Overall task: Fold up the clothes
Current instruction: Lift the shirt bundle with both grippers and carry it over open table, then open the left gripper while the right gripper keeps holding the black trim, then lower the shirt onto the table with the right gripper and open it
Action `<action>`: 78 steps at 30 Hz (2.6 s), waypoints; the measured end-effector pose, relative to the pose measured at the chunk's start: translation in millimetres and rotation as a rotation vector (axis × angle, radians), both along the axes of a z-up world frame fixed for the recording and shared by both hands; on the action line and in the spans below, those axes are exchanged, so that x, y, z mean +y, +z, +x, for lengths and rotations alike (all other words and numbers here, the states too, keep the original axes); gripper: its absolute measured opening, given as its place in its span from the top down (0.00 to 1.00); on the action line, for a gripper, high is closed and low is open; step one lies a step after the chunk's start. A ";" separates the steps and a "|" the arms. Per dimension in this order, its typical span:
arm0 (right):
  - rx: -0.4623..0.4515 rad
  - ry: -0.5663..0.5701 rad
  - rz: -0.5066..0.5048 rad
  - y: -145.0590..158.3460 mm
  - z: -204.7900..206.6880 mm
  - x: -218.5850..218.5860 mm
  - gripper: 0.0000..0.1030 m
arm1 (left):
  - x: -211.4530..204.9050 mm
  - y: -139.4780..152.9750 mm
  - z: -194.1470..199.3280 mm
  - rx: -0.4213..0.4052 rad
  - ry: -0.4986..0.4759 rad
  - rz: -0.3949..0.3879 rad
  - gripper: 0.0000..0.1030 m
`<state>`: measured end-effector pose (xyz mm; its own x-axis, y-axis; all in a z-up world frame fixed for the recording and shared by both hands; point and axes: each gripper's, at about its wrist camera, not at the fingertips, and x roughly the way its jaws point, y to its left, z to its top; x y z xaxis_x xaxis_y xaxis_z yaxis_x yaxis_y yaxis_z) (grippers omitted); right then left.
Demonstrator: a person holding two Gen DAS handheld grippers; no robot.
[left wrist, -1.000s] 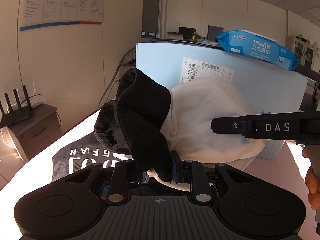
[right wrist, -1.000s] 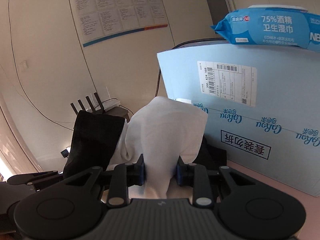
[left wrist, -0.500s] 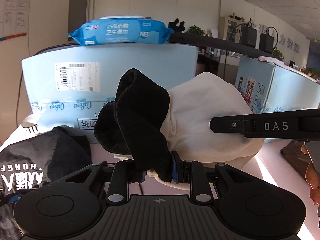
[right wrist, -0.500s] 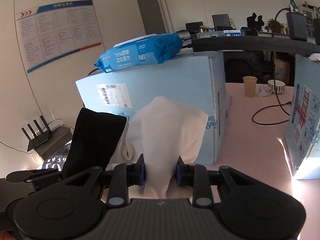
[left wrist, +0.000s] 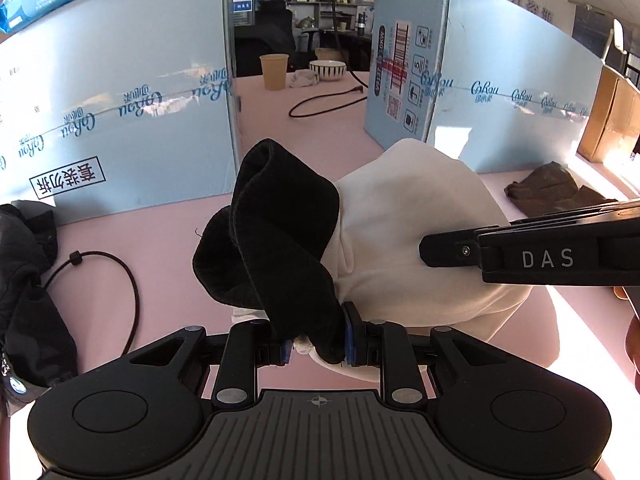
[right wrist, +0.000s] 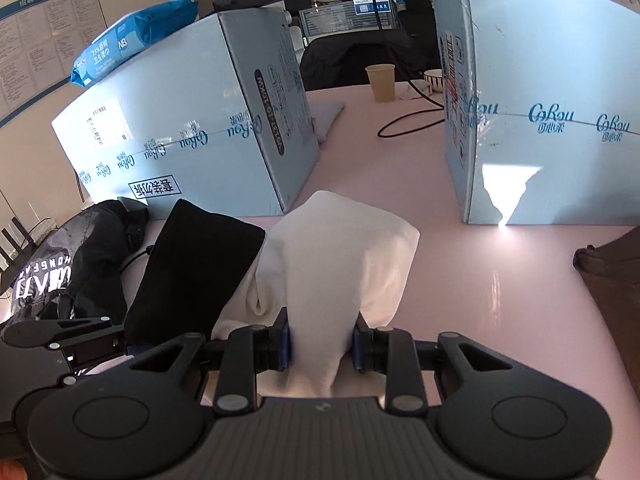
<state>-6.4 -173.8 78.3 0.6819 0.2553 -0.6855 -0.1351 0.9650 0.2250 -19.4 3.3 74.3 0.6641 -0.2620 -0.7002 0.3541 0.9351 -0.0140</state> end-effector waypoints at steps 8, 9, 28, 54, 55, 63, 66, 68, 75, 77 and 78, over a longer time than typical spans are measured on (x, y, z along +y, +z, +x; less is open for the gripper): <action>0.046 -0.004 -0.002 -22.3 5.5 -10.4 0.71 | -16.6 -16.0 -1.4 0.011 0.003 0.047 0.78; 0.055 -0.004 -0.009 -24.4 6.1 -11.4 0.70 | -20.0 -18.8 -1.9 0.015 0.005 0.057 0.78; -0.240 0.182 -0.179 39.0 -45.0 5.4 0.20 | 37.1 -4.7 -42.4 -0.041 0.079 0.084 0.00; -0.161 0.351 -0.616 -43.9 -46.7 191.0 0.77 | 130.5 -33.7 -100.2 0.031 0.188 0.031 0.00; -0.157 0.344 -0.599 -42.4 -45.5 189.1 0.78 | 130.1 -33.5 -99.1 0.032 0.187 0.030 0.00; -0.109 0.196 -0.283 5.8 -32.5 133.2 0.81 | 120.0 -26.1 -89.2 0.007 0.144 -0.002 0.00; -0.106 0.119 -0.187 28.6 -28.3 97.1 0.81 | 104.7 -20.7 -80.5 -0.016 0.093 -0.016 0.00; -0.107 0.081 -0.137 38.2 -28.1 75.6 0.81 | 93.7 -17.7 -75.1 -0.036 0.062 -0.014 0.00; -0.152 -0.083 -0.059 68.9 -37.7 -25.0 0.81 | 49.8 -3.1 -51.2 -0.095 -0.025 -0.038 0.00; -0.160 -0.132 -0.062 70.9 -41.5 -50.7 0.81 | 35.2 -0.3 -43.3 -0.097 -0.035 -0.030 0.00; -0.160 -0.155 -0.065 70.5 -43.2 -63.5 0.81 | 28.7 -0.5 -38.8 -0.090 -0.038 -0.025 0.00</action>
